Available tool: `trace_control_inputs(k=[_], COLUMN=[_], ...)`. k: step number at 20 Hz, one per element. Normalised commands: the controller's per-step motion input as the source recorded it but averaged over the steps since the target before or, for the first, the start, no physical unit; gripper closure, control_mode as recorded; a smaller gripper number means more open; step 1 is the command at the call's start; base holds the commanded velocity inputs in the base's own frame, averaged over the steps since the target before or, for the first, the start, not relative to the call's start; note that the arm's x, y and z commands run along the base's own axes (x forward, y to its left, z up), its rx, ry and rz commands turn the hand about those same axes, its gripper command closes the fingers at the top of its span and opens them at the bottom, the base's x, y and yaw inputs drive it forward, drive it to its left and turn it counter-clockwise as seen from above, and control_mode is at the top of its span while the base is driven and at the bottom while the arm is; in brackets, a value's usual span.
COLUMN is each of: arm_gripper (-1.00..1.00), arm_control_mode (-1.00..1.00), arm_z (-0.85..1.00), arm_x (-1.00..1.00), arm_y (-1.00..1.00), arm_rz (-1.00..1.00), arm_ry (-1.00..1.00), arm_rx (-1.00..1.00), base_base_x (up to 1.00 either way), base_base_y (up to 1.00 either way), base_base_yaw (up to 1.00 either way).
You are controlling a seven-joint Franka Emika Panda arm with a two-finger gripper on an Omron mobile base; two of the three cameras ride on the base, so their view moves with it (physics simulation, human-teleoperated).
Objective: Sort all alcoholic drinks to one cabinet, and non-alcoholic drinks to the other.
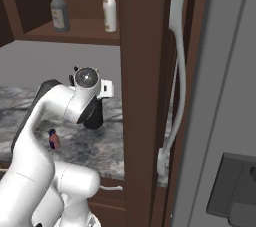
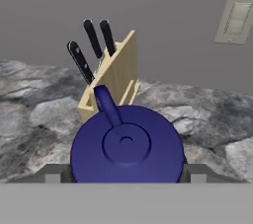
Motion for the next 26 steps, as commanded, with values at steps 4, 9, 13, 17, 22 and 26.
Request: trace_control_inputs(k=[4, 9, 13, 17, 22, 26], arm_gripper=[1.00, 1.00, 1.00, 1.00, 1.00, 1.00], arm_control_mode=[-1.00, -1.00, -1.00, -1.00, -1.00, -1.00], arm_z=[0.78, 0.73, 0.62, 0.32, 0.09, 0.10], arm_x=[-0.73, -0.55, -0.50, -0.43, -0.40, -0.25], arm_y=[0.00, 0.00, 0.00, 0.00, 0.00, 0.00], arm_rz=[-0.10, -0.08, -0.08, -0.07, -0.05, -0.03], arm_ry=[0.09, 0.02, 0.00, 0.01, 0.00, 0.03], arm_rx=[0.00, 0.00, 0.00, 0.00, 0.00, 0.00], base_base_x=[0.00, 0.00, 0.00, 0.00, 0.00, 0.00], base_base_y=[0.00, 0.00, 0.00, 0.00, 0.00, 0.00], base_base_yaw=[0.00, 0.00, 0.00, 0.00, 0.00, 0.00])
